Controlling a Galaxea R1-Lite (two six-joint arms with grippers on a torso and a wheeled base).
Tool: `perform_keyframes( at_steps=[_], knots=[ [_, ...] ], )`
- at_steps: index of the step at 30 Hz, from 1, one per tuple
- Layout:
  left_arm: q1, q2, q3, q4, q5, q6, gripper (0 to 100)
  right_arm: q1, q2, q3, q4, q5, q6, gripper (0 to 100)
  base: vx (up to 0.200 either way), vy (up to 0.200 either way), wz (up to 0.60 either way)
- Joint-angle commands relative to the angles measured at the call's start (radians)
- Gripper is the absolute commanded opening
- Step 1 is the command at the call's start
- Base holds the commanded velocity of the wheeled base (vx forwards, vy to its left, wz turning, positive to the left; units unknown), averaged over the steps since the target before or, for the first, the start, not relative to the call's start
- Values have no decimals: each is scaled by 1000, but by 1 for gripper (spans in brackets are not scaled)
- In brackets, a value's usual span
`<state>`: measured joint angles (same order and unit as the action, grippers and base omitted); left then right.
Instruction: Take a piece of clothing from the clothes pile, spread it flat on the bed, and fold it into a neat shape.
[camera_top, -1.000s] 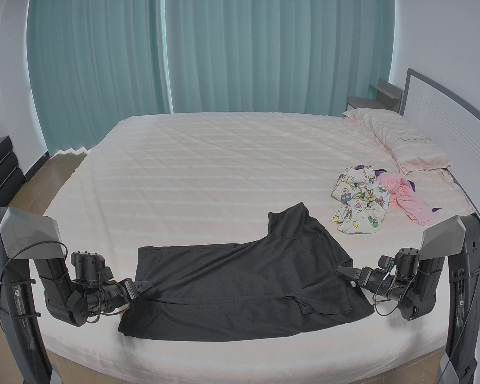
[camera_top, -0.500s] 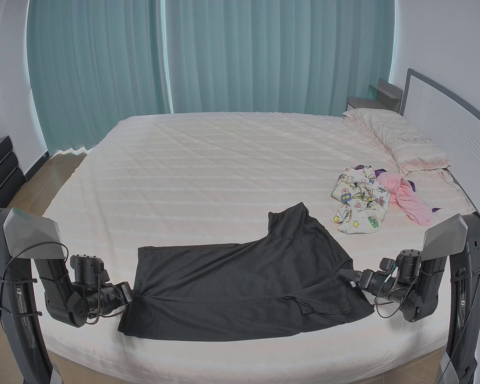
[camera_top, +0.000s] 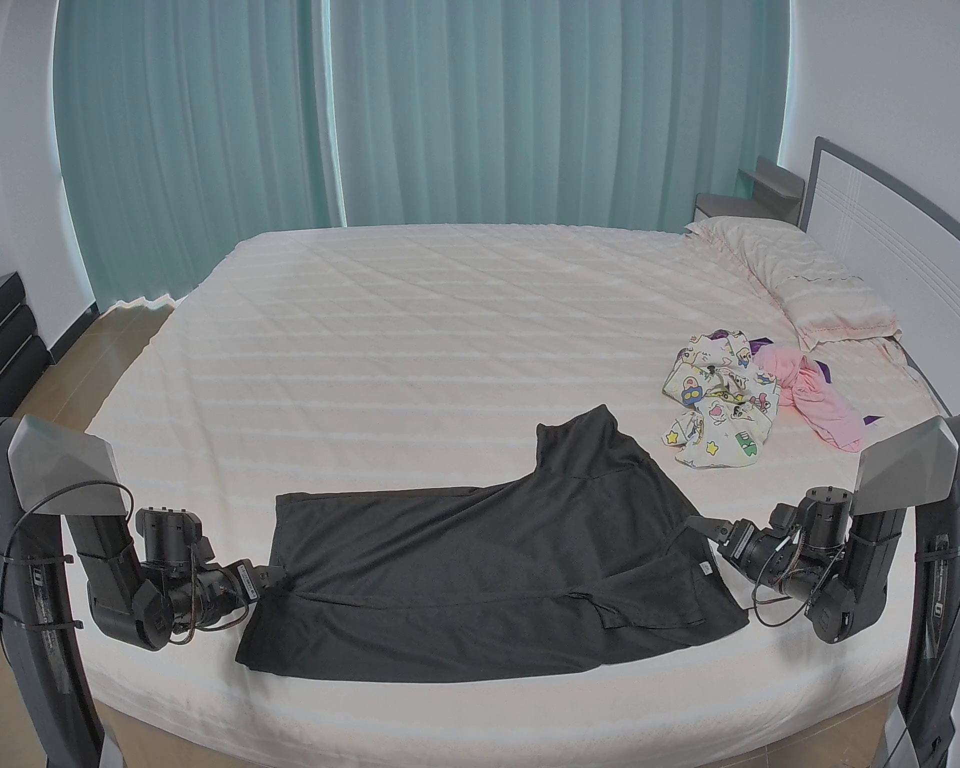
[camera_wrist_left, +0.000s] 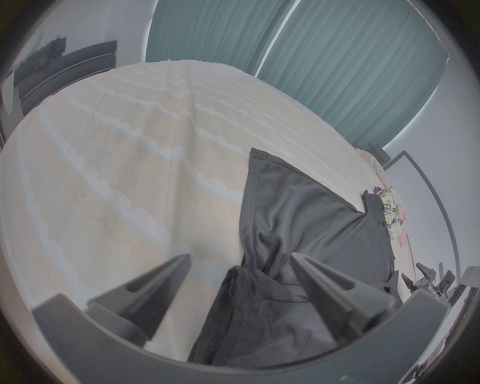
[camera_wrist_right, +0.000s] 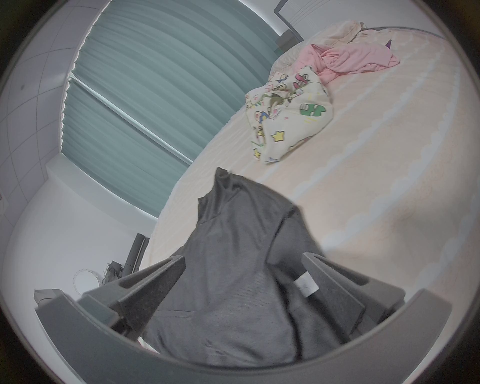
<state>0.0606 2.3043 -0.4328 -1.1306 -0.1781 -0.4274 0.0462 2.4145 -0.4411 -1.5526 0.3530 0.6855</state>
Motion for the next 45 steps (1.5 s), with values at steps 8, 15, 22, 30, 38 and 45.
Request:
perform_keyframes(
  at_steps=[8, 15, 22, 30, 38, 45],
  knots=[
    [47, -11, -12, -5, -251, -162, 100, 199, -118, 134, 40, -201, 140, 100, 0, 0, 0],
    [51, 0, 6, -101, -265, -197, 100, 233, -98, 186, 92, -285, 273, 100, 0, 0, 0],
    [51, 14, 8, -123, -262, -197, 100, 236, -84, 179, 106, -289, 304, 100, 0, 0, 0],
    [50, 14, 6, -124, -262, -197, 100, 239, -52, 162, 106, -308, 304, 100, 0, 0, 0],
    [50, 17, 6, -126, -259, -195, 100, 276, -61, 176, 126, -376, 298, 100, 0, 0, 0],
    [50, 17, 6, -126, -258, -194, 100, 281, -57, 159, 163, -387, 285, 100, 0, 0, 0]
  ],
)
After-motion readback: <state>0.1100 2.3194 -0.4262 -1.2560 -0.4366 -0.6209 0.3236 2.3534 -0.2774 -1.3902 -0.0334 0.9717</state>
